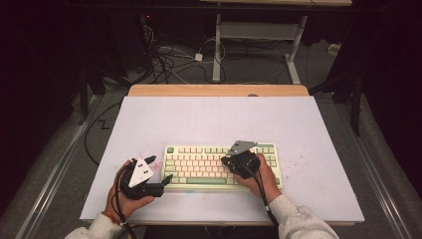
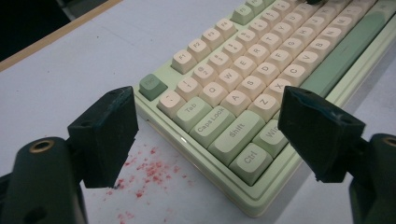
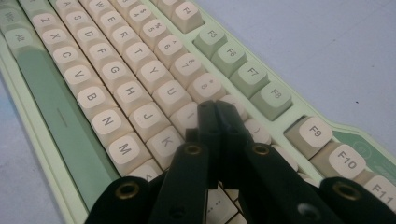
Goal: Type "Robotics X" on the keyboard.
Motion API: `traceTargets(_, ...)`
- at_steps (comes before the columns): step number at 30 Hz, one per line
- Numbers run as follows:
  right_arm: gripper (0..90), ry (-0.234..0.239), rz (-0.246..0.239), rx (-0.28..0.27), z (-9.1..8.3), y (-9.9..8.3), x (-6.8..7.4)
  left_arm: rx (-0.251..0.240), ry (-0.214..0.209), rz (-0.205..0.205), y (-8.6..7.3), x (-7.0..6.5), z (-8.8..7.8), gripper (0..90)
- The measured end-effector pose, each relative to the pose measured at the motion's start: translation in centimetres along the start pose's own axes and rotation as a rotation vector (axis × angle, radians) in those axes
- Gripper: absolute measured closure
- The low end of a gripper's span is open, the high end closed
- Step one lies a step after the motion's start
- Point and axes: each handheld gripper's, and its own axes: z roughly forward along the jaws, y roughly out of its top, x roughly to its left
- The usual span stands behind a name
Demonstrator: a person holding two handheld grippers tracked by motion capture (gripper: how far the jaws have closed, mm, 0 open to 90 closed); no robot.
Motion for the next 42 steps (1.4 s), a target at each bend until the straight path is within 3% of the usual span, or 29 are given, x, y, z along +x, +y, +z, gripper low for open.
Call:
traceTargets(10,90.0,0.003,0.004,-0.055,-1.6,0.5,-0.1,-0.002,-0.001,-0.001,0.0,0.0,0.0,19.0)
traceTargets(29,90.0,0.019,0.000,-0.095,-2.6,0.7,0.3,0.003,-0.004,0.002,0.0,0.0,0.1,19.0)
traceTargets(42,90.0,0.052,-0.017,-0.117,-2.7,1.3,1.5,0.006,-0.007,0.002,0.0,-0.1,0.1,19.0)
